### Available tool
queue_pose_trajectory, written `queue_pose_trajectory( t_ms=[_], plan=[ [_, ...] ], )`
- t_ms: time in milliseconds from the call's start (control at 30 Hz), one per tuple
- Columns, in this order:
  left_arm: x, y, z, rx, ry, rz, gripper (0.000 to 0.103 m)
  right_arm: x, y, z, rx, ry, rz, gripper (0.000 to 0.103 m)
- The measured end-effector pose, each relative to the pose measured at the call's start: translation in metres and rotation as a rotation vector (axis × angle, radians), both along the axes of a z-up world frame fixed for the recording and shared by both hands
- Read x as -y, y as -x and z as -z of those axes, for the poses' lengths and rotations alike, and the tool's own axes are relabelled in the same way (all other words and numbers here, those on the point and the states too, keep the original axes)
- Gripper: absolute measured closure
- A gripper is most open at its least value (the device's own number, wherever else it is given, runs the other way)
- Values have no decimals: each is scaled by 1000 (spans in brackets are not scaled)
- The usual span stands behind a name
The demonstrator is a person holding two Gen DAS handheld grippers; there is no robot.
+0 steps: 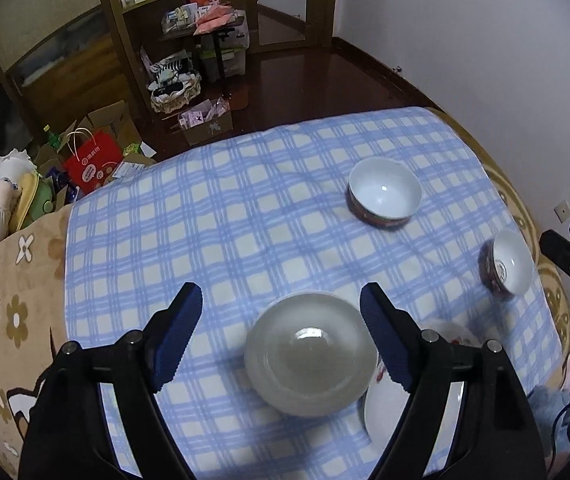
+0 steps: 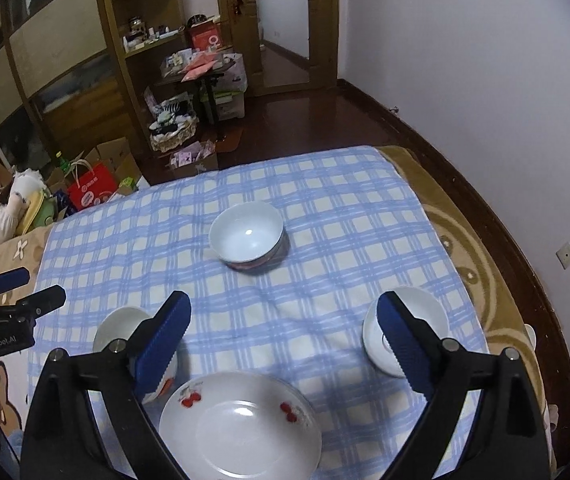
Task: Organize plates and bowls
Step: 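Move both open tools to the rim of a white bowl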
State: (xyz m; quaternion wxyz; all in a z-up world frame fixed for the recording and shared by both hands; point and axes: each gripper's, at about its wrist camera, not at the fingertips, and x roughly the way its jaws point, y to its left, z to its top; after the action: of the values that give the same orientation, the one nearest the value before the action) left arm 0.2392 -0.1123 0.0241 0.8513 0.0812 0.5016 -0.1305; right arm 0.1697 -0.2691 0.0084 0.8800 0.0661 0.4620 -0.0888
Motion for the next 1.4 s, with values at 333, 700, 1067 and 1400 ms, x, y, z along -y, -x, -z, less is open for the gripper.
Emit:
queue_pose_trajectory(
  t_ms=[333, 700, 1067, 1400],
  plan=[
    [25, -48, 17, 0, -22, 3, 23, 22, -44, 19, -9, -12, 5, 5],
    [54, -93, 38, 63, 10, -6, 23, 49, -87, 52, 2, -62, 49, 5],
    [82, -135, 79, -5, 37, 21, 23, 59, -129, 99, -48, -154, 57, 10],
    [106, -150, 119, -77, 16, 54, 27, 58, -151, 141, -131, -244, 75, 40]
  ],
)
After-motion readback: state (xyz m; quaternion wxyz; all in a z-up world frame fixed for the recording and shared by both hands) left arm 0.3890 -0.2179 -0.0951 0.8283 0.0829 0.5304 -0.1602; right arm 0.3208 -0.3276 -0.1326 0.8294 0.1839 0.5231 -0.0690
